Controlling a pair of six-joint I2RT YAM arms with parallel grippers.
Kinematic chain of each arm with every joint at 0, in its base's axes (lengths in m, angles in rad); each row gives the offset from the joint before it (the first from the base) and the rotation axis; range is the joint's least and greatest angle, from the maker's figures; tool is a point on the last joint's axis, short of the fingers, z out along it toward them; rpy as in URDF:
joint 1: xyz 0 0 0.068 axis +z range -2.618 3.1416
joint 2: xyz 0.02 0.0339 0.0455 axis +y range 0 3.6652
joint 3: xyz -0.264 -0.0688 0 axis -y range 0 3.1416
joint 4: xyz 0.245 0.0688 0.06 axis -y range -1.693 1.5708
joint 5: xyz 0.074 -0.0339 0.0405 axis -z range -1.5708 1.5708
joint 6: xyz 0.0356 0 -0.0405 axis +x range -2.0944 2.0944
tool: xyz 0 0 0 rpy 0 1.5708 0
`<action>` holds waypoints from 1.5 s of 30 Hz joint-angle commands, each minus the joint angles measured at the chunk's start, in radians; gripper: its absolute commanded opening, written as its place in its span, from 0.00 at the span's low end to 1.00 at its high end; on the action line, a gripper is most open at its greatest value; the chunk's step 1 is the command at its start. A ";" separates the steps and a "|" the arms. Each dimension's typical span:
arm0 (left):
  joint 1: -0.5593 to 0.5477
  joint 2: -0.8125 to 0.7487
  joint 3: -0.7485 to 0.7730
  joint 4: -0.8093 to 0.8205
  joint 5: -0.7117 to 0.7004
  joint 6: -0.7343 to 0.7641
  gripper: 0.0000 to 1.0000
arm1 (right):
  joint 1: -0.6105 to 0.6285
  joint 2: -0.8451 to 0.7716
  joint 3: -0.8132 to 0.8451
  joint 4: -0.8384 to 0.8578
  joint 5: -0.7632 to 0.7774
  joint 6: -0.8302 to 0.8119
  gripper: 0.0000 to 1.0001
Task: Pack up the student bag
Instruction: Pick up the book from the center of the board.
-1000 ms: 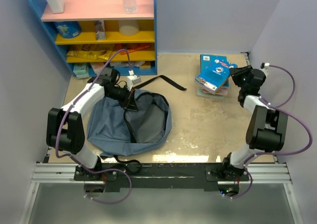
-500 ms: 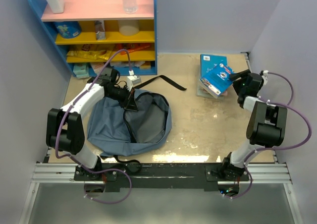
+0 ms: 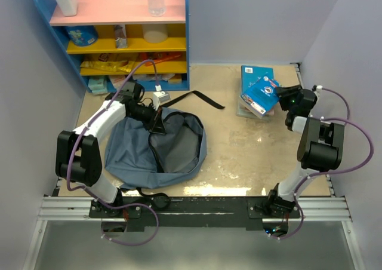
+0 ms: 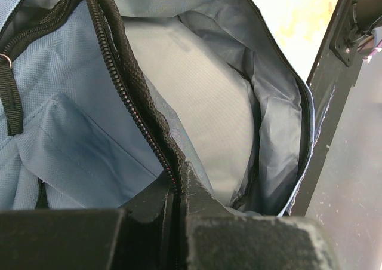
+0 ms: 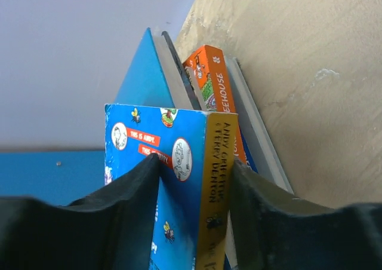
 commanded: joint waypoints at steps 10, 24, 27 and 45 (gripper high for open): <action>0.009 -0.032 0.008 0.001 -0.019 0.010 0.00 | 0.023 -0.220 -0.142 0.101 -0.032 0.037 0.00; 0.019 -0.011 0.019 0.094 -0.084 -0.059 0.00 | 0.483 -0.343 -0.139 0.199 -0.018 0.102 0.00; 0.025 -0.007 0.010 0.124 -0.111 -0.086 0.00 | 0.522 -0.380 -0.124 0.192 0.001 0.112 0.00; 0.025 -0.014 0.037 0.125 -0.102 -0.110 0.00 | 0.716 -0.240 -0.170 0.325 -0.038 0.229 0.00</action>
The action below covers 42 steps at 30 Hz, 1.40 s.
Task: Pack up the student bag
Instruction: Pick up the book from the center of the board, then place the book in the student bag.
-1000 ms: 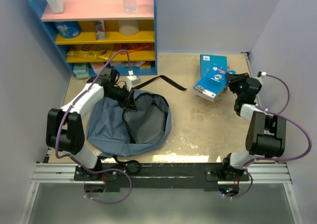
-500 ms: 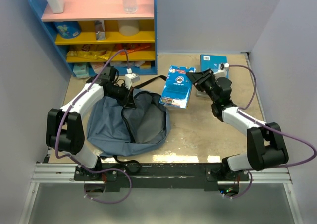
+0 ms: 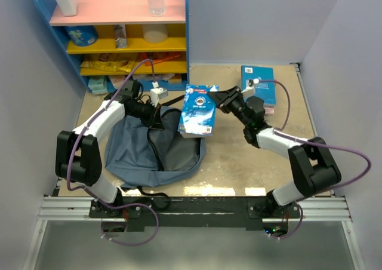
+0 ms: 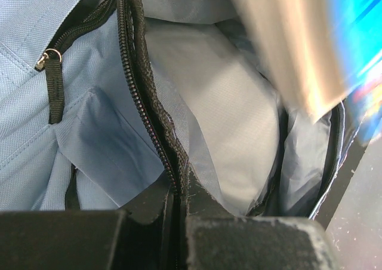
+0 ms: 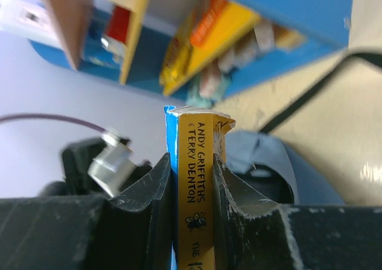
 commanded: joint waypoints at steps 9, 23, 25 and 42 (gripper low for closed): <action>0.010 -0.022 0.154 -0.013 0.031 -0.039 0.00 | 0.144 0.102 -0.054 0.002 0.010 -0.012 0.00; -0.054 -0.074 0.288 -0.105 0.135 -0.090 0.00 | 0.285 0.212 0.205 -0.423 0.137 -0.224 0.48; -0.054 -0.065 0.289 -0.111 0.131 -0.081 0.00 | 0.291 0.204 0.188 -0.437 0.136 -0.232 0.56; -0.053 -0.052 0.260 -0.085 0.102 -0.073 0.00 | 0.360 0.183 0.053 -0.503 0.008 -0.226 0.42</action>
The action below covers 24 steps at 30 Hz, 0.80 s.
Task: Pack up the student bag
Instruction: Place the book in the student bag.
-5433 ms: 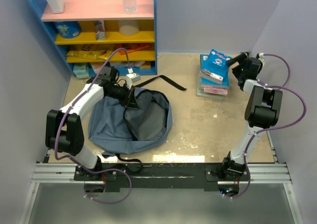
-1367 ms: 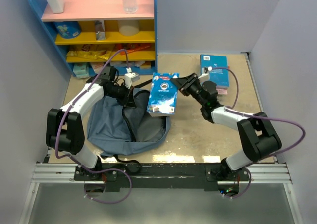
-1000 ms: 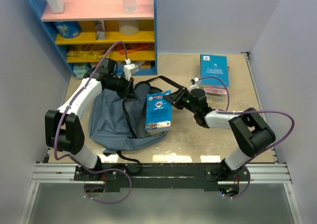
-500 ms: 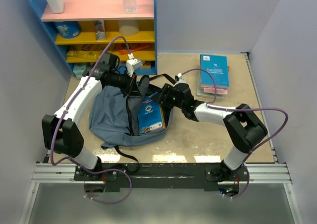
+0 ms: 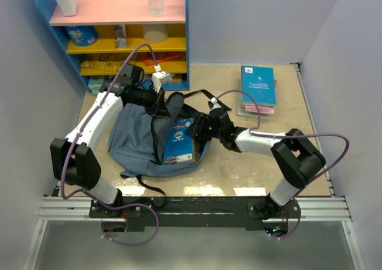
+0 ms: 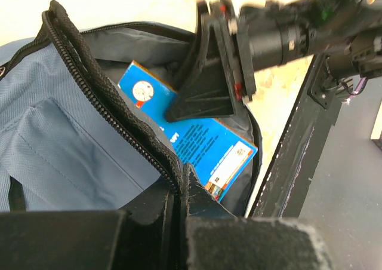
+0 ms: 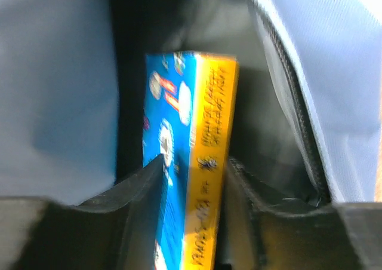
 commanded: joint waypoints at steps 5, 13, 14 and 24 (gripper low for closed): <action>0.000 -0.011 0.057 0.047 0.036 -0.022 0.00 | 0.069 0.071 -0.030 0.045 -0.086 0.046 0.00; -0.016 0.040 0.230 -0.033 0.059 -0.030 0.00 | 0.094 0.186 0.099 0.322 0.013 0.159 0.00; -0.022 0.041 0.244 -0.038 0.066 -0.035 0.00 | 0.109 0.198 0.120 0.346 0.043 0.174 0.00; -0.082 0.022 0.255 -0.061 0.050 -0.038 0.00 | 0.145 0.427 0.349 0.697 0.148 0.411 0.00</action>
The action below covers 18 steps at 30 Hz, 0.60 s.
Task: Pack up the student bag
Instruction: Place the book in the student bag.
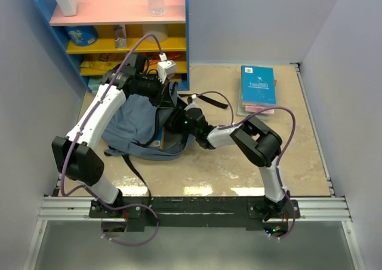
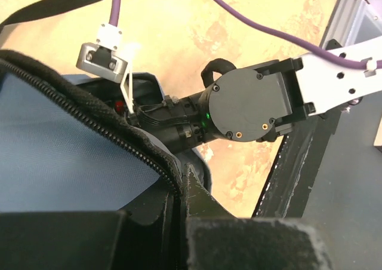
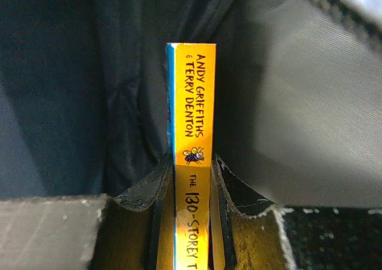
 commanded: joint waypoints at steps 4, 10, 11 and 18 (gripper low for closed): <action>-0.019 -0.035 0.036 0.005 0.072 -0.003 0.00 | 0.020 0.041 0.153 0.353 0.082 0.168 0.00; -0.017 -0.060 0.009 0.010 0.029 0.028 0.00 | 0.028 -0.062 0.069 0.441 0.058 0.143 0.00; -0.017 -0.057 0.004 0.014 0.034 0.024 0.00 | 0.032 -0.071 0.057 0.439 0.062 0.135 0.00; -0.022 -0.038 0.056 0.004 0.103 -0.035 0.00 | 0.046 0.001 0.119 0.364 0.090 0.126 0.00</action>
